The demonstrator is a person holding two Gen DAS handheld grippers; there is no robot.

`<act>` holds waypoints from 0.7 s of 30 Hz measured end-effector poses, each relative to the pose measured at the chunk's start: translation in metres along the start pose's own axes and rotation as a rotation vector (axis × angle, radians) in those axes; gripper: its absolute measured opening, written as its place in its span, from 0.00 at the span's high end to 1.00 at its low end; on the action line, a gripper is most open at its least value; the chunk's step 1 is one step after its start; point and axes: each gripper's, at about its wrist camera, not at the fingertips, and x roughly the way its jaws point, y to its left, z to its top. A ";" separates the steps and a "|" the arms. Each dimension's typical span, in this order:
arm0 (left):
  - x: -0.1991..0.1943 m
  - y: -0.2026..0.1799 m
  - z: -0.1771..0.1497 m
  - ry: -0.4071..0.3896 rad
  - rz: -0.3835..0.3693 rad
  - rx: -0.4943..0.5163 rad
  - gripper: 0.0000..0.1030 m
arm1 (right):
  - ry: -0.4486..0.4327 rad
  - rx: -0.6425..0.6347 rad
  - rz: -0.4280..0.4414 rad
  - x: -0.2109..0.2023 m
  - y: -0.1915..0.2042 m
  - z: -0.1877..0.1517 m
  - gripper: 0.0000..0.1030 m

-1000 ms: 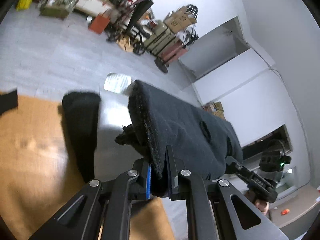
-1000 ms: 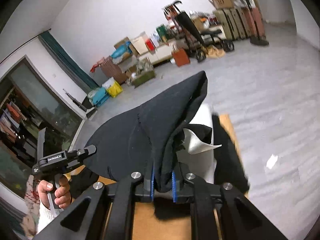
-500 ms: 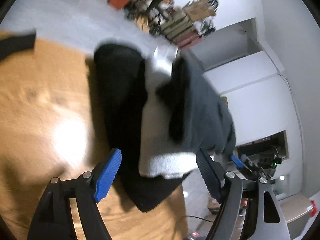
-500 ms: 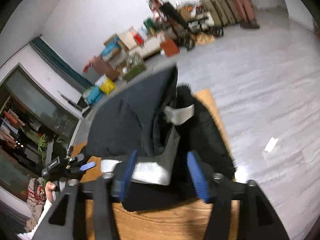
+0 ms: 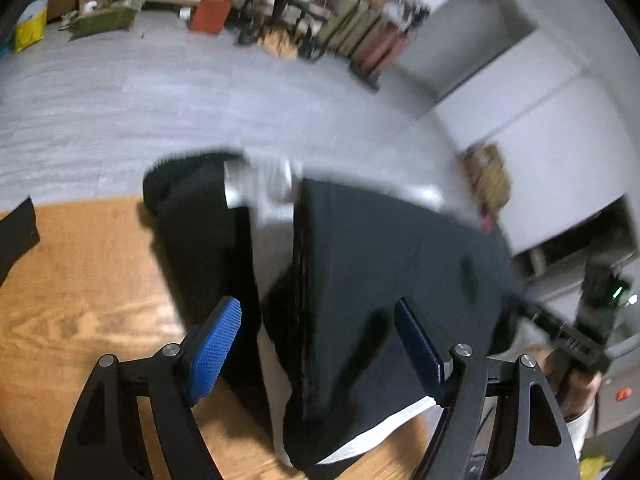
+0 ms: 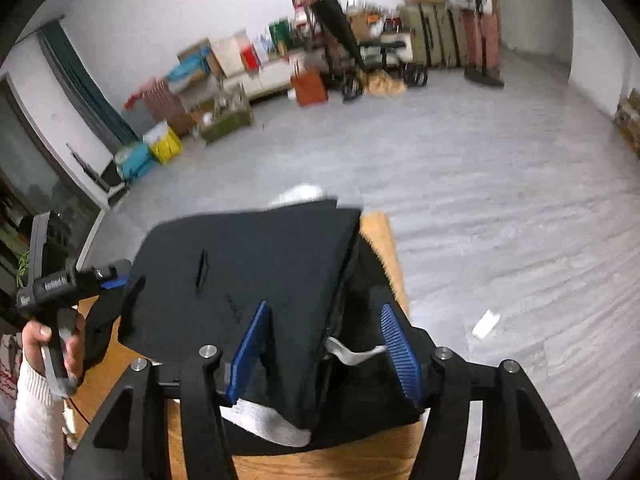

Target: Fold clothes

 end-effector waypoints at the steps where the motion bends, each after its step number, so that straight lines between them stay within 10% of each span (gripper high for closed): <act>1: 0.006 -0.002 -0.004 0.027 -0.001 0.001 0.29 | 0.029 -0.002 0.013 0.009 0.003 0.003 0.59; 2: 0.007 -0.004 -0.008 0.042 -0.004 0.007 0.58 | 0.050 -0.018 0.018 0.013 0.006 0.004 0.80; 5: -0.015 -0.012 -0.020 0.011 -0.020 0.048 0.85 | 0.050 -0.095 0.040 0.005 0.023 0.009 0.88; 11: -0.030 0.004 -0.046 -0.005 -0.104 0.009 0.85 | 0.035 -0.103 0.095 -0.006 0.021 0.020 0.88; 13: -0.011 0.013 -0.053 0.044 -0.087 -0.008 0.76 | 0.088 -0.088 0.042 0.014 0.013 0.017 0.85; 17: -0.025 0.023 -0.076 -0.003 -0.094 -0.031 0.34 | 0.101 -0.047 -0.032 0.028 -0.003 0.011 0.47; 21: -0.054 0.040 -0.103 -0.094 -0.092 -0.051 0.25 | 0.015 -0.004 -0.007 -0.008 -0.014 0.012 0.43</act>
